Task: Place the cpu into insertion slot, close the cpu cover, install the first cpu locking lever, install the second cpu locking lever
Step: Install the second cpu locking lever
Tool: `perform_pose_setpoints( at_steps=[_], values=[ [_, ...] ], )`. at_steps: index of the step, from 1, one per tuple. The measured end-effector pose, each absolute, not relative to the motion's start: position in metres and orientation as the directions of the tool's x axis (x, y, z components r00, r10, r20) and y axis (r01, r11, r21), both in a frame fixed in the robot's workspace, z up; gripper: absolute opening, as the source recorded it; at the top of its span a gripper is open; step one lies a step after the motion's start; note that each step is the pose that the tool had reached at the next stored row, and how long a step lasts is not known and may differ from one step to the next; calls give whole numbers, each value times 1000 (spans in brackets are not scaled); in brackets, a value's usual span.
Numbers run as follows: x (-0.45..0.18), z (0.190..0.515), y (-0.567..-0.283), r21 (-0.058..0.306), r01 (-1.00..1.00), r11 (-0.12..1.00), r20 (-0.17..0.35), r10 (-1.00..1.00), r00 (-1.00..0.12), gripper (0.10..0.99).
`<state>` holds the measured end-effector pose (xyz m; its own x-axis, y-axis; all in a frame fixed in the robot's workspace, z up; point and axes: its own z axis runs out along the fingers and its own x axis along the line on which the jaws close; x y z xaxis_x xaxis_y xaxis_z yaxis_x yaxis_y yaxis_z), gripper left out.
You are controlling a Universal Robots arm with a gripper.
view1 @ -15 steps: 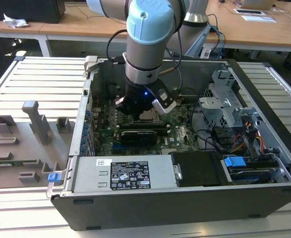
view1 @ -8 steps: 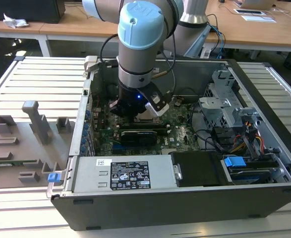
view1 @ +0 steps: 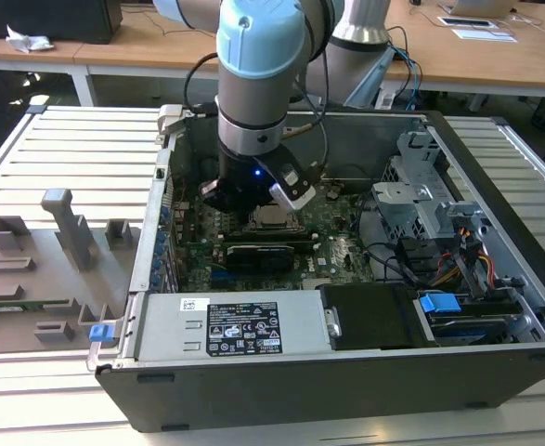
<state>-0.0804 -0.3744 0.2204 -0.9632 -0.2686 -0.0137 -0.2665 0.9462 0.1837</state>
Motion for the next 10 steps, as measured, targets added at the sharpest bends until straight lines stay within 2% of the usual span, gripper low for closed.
perform_pose_setpoints(
  at_steps=[2, 7, 10],
  values=[
    [-74, 222, -372, 170, -265, 949, -2, -269, -963, 106],
    [-52, 220, -362, 80, -261, 962, 54, -266, -962, 106],
    [-41, 219, -357, 56, -261, 964, 70, -264, -962, 106]
  ],
)
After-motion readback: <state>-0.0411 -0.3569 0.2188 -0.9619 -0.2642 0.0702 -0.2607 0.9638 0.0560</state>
